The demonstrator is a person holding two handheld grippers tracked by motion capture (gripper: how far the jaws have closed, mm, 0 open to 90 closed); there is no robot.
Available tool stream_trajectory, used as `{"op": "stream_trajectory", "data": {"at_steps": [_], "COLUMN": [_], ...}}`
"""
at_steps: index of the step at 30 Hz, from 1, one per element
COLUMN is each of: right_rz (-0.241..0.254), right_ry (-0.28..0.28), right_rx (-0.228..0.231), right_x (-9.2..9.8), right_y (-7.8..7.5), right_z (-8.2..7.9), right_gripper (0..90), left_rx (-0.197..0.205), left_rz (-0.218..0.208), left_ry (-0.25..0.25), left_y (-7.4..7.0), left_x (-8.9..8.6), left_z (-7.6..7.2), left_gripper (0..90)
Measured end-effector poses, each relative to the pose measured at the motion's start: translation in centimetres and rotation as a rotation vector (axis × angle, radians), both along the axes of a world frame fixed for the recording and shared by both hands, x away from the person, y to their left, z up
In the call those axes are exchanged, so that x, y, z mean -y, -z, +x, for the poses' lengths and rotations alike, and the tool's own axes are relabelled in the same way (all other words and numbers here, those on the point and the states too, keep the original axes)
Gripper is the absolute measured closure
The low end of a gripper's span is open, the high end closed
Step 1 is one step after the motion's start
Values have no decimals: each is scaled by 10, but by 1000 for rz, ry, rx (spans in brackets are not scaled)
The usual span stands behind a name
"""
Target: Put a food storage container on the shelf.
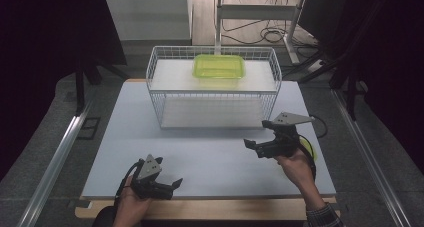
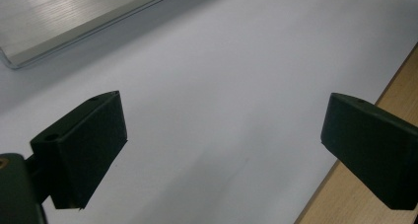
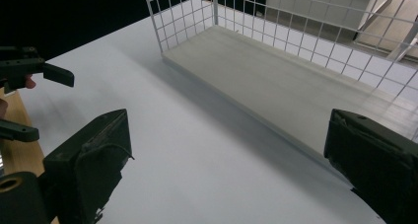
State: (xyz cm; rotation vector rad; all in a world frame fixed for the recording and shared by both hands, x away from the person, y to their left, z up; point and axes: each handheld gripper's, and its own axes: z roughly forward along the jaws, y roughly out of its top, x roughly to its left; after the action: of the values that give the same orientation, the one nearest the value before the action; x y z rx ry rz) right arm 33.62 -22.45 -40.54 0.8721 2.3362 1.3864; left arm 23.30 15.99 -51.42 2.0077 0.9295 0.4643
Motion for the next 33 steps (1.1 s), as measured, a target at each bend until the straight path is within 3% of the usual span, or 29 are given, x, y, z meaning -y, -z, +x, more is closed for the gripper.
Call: {"op": "stream_trajectory", "data": {"at_steps": [10, 19, 33], "right_rz": [-18, -33, -125], "right_ry": [19, 66, 70], "right_rx": [-12, -28, -57], "right_x": [7, 16, 19], "right_y": [20, 47, 76], "right_z": [-15, -33, -45], "right_gripper": [44, 45, 44], "left_rx": [1, -3, -5], "left_rz": [4, 3, 15], "left_ry": [5, 8, 12], "left_y": [0, 1, 2], "left_x": [1, 1, 2], "left_z": [0, 0, 0], "left_gripper": [34, 34, 36]}}
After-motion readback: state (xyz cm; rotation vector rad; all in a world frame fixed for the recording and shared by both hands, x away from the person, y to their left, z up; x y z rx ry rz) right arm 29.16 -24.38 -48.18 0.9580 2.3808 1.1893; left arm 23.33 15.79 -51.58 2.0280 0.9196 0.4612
